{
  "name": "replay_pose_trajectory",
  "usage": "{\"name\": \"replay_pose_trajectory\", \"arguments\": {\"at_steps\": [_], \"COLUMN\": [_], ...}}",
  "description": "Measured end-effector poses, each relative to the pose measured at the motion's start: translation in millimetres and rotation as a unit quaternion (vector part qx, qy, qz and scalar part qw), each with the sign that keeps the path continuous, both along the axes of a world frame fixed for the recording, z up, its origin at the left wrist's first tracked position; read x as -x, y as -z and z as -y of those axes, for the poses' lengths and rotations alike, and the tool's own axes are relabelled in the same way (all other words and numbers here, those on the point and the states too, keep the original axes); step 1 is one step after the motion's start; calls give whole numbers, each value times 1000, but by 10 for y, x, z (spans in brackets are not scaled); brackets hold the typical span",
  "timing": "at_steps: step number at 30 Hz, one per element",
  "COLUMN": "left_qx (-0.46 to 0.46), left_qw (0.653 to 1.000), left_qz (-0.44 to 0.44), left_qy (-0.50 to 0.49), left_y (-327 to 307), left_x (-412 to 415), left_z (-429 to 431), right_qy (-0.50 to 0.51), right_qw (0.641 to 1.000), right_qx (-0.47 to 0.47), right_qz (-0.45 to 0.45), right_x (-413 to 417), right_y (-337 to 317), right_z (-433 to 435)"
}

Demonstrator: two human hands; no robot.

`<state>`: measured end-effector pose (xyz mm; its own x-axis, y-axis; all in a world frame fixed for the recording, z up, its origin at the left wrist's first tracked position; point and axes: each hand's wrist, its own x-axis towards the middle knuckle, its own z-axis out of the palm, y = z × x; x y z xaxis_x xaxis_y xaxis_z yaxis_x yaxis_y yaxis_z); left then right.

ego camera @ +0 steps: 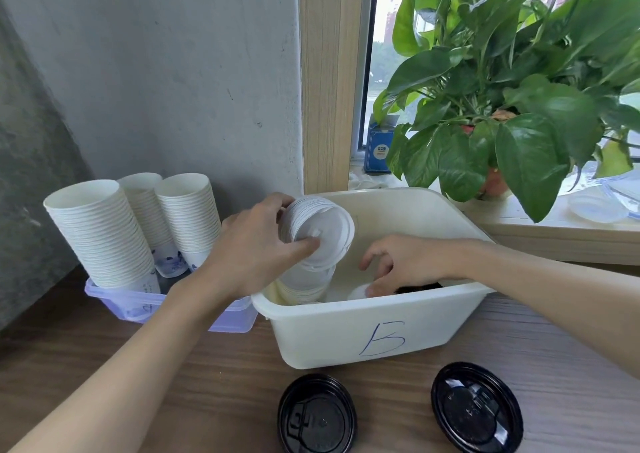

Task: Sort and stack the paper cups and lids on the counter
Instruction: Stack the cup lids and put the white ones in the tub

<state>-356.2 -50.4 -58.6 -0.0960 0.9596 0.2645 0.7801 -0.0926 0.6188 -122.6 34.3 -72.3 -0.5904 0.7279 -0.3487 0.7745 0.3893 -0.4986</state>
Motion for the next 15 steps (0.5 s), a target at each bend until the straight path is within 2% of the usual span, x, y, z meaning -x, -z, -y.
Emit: {"name": "replay_pose_trajectory", "arguments": {"at_steps": [3,8,12,15], "left_qx": [1,15,10,0], "left_qw": [1000,999,997,996], "left_qz": [2,40,71,88], "left_qy": [0,-8,4,4], "left_y": [8,38,4,-70], "left_x": [4,19,-7,-66], "left_z": [-8,-28,-43,-83], "right_qy": [51,103,119,144], "right_qw": [996,968,942,910], "right_qx": [6,0,-70,-138], "right_qz": [-76,-230,-306,-364], "right_x": [2,-1,-21,17], "right_y": [-26,-107,-206,-284], "right_z": [-28,-46,23,103]}}
